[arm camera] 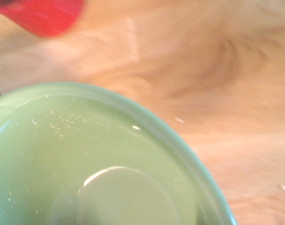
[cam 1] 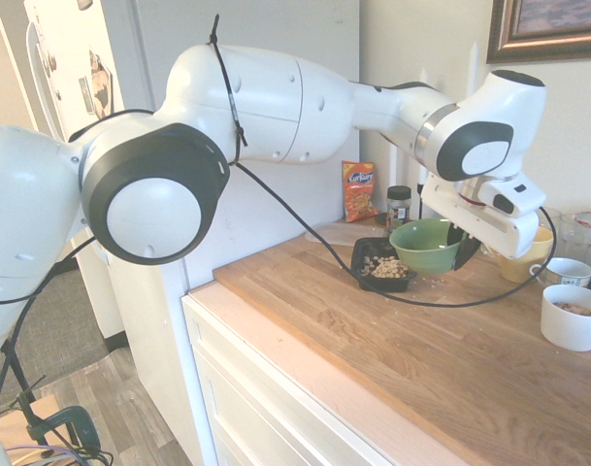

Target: Pour the cereal into the box

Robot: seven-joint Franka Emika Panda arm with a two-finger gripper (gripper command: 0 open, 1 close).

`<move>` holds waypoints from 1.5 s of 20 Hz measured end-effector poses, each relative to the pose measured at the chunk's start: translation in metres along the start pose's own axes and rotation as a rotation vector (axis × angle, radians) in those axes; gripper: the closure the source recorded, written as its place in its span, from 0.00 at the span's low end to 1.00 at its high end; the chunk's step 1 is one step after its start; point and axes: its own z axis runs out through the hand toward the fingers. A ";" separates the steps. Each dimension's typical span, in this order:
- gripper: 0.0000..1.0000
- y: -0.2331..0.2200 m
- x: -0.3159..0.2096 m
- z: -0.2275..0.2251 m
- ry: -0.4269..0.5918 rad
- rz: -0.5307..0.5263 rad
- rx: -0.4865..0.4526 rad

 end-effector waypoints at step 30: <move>0.00 0.089 0.028 0.058 -0.030 0.130 -0.025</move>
